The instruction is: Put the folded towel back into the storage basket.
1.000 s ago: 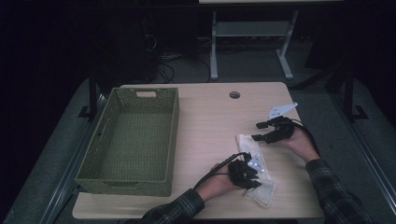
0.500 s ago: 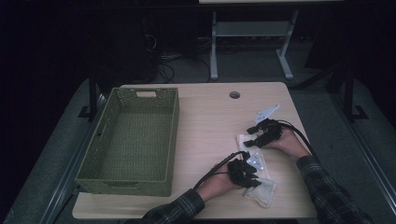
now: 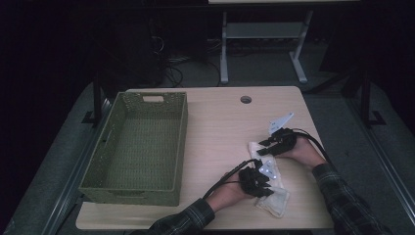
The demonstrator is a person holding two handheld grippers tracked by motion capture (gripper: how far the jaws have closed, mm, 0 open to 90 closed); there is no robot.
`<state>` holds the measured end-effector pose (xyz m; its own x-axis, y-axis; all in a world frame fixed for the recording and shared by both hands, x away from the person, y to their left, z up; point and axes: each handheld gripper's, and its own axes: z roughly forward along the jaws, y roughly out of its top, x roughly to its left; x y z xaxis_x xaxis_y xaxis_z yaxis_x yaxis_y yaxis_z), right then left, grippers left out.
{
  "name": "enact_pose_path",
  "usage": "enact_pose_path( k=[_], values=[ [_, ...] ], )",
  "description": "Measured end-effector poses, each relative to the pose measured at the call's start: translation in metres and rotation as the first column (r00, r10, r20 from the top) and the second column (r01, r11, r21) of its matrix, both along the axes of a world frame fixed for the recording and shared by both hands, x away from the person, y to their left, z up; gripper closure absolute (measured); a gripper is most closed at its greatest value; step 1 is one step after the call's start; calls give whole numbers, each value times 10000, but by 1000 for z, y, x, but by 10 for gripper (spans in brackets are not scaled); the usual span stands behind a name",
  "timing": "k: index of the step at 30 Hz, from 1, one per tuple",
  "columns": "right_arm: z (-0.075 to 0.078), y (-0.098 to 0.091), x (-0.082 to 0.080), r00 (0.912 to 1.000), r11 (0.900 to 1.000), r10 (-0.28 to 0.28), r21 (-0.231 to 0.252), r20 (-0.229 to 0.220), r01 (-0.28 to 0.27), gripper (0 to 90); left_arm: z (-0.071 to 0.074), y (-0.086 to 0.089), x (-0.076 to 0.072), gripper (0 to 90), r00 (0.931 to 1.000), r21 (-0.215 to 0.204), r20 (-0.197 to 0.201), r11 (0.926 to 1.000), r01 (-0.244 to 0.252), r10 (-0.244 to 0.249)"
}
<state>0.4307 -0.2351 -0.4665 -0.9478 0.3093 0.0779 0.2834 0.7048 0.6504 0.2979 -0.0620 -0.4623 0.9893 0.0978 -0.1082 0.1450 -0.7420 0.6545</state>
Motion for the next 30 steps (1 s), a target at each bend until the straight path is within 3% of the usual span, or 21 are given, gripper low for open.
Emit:
enact_pose_path(
  k=[1,7,14,22,28,30],
  values=[
    [0,-1,0,9998,10000,-38,75,-213,39,722,0,1,1,795,10000,-50,-62,10000,-35,34],
    [-1,-4,-1,9976,9992,-243,311,-650,264,777,0,0,1,805,10000,-63,8,10000,33,-33],
    [3,-7,0,9987,9994,-293,190,-414,302,783,13,7,2,807,9999,-491,-110,9988,-74,69],
    [20,1,-3,9985,9989,-273,372,-466,291,784,45,30,2,806,9996,-1036,-17,9942,-277,276],
    [46,18,0,10000,9965,-53,838,-17,55,784,80,57,4,806,9963,-1331,90,9876,-830,850],
    [50,21,1,10000,9960,-23,890,-10,24,784,85,61,5,806,9955,-1410,75,9857,-921,941]
  ],
)
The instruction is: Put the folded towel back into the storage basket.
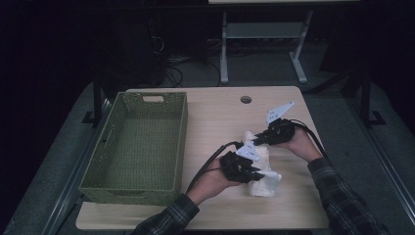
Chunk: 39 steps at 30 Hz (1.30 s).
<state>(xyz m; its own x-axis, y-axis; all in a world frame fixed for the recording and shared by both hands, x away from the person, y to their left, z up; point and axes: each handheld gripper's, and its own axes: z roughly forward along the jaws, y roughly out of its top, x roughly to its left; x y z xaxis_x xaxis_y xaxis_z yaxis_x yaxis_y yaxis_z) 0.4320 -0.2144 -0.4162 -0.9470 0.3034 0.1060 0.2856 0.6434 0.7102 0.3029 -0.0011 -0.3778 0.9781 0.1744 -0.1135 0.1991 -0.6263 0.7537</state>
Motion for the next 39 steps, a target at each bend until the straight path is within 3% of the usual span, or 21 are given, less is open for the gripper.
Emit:
enact_pose_path(
  k=[1,8,13,18,28,31,35,36,39],
  values=[
    [8,6,2,9999,9999,69,88,119,-70,784,9,8,2,806,9999,-37,47,9999,-159,159],
    [31,31,9,9986,9992,337,208,410,-346,784,30,34,5,806,9988,-240,99,9985,-482,485],
    [50,56,17,9970,9976,523,420,567,-548,784,49,66,9,806,9977,-577,215,9963,-634,648],
    [63,77,24,9959,9970,632,409,651,-659,784,58,91,15,806,9968,-733,272,9946,-732,754],
    [93,140,39,9881,9925,1131,348,1039,-1172,785,79,159,21,804,9944,-1048,511,9907,-869,926],
    [98,152,40,9870,9919,1204,287,1067,-1241,785,83,179,20,804,9930,-1081,611,9896,-945,1015],
    [100,183,45,9821,9876,1463,396,1188,-1519,785,86,211,20,804,9893,-1109,696,9865,-1204,1286],
    [100,183,45,9821,9876,1463,396,1188,-1519,785,86,211,20,804,9893,-1109,696,9865,-1204,1286],
    [95,208,49,9798,9847,1660,344,1114,-1708,785,84,226,19,803,9862,-1096,714,9839,-1410,1493]
  ],
)
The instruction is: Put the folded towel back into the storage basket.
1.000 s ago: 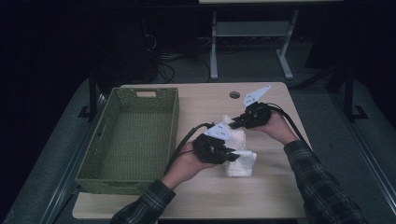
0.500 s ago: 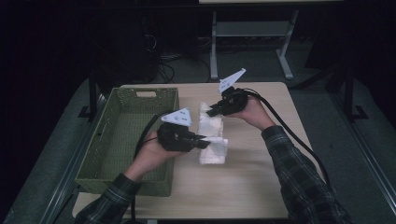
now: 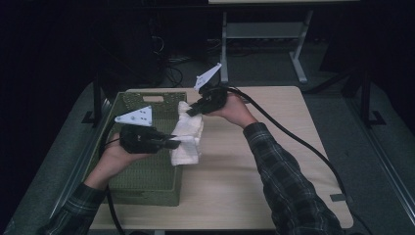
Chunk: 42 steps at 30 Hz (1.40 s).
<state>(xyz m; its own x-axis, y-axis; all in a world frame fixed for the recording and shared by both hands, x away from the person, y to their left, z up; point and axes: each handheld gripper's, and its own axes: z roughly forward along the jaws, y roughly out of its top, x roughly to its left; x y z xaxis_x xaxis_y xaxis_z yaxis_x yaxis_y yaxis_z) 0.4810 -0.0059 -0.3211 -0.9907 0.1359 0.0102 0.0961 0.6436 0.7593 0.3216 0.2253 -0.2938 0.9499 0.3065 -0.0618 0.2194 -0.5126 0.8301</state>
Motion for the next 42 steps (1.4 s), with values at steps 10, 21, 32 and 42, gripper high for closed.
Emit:
enact_pose_path(
  k=[10,21,32,42],
  values=[
    [-11,45,3,9989,9987,449,252,-149,-446,785,-10,39,-11,803,9985,355,-86,9979,-536,539],
    [-25,64,2,9976,9978,578,346,-393,-565,786,-30,58,-16,792,9950,657,-388,9938,-892,919],
    [-41,71,8,9978,9992,411,51,-513,-408,786,-38,51,-9,490,9893,557,-363,9887,-1393,1414],
    [-38,85,21,9992,9992,389,-49,25,-389,784,-38,45,-6,481,9898,448,-385,9898,-1354,1371]
  ],
)
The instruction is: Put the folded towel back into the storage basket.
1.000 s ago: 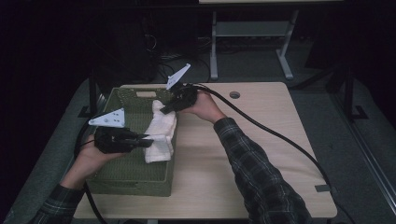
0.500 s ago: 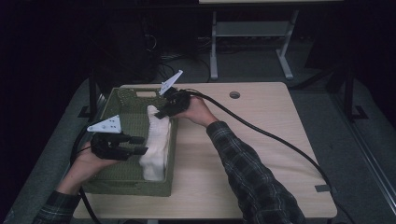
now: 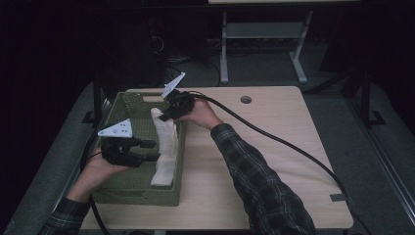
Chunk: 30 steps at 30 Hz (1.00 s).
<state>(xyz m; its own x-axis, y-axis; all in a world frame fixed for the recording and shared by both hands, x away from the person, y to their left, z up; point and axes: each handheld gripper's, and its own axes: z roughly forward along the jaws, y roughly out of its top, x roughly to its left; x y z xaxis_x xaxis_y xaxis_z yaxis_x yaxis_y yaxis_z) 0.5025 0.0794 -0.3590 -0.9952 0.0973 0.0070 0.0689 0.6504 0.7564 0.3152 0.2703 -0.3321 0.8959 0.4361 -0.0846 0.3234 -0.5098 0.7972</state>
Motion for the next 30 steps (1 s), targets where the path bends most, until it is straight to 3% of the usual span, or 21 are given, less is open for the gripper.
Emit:
enact_pose_path(
  k=[2,4,8,12,20,30],
  values=[
    [-1,1,3,9998,9999,-125,-22,161,125,771,-1,0,0,481,10000,-12,-17,10000,-28,28],
    [-1,1,4,9981,9989,-457,98,418,454,676,-1,0,1,481,10000,-56,-11,10000,-47,47],
    [4,-5,6,9939,9951,-970,241,525,959,506,-1,-2,2,474,10000,-106,-8,9999,-85,85],
    [13,-16,5,9902,9912,-1302,322,500,1287,430,0,-8,4,453,10000,-105,21,9999,-62,62],
    [20,-43,-2,9890,9888,-1456,374,274,1445,387,4,-34,9,411,9997,-175,-27,9996,-233,233],
    [24,-98,-13,9873,9866,-1558,544,322,1539,357,8,-78,13,365,9979,-101,-2,9979,-646,646]
  ],
)
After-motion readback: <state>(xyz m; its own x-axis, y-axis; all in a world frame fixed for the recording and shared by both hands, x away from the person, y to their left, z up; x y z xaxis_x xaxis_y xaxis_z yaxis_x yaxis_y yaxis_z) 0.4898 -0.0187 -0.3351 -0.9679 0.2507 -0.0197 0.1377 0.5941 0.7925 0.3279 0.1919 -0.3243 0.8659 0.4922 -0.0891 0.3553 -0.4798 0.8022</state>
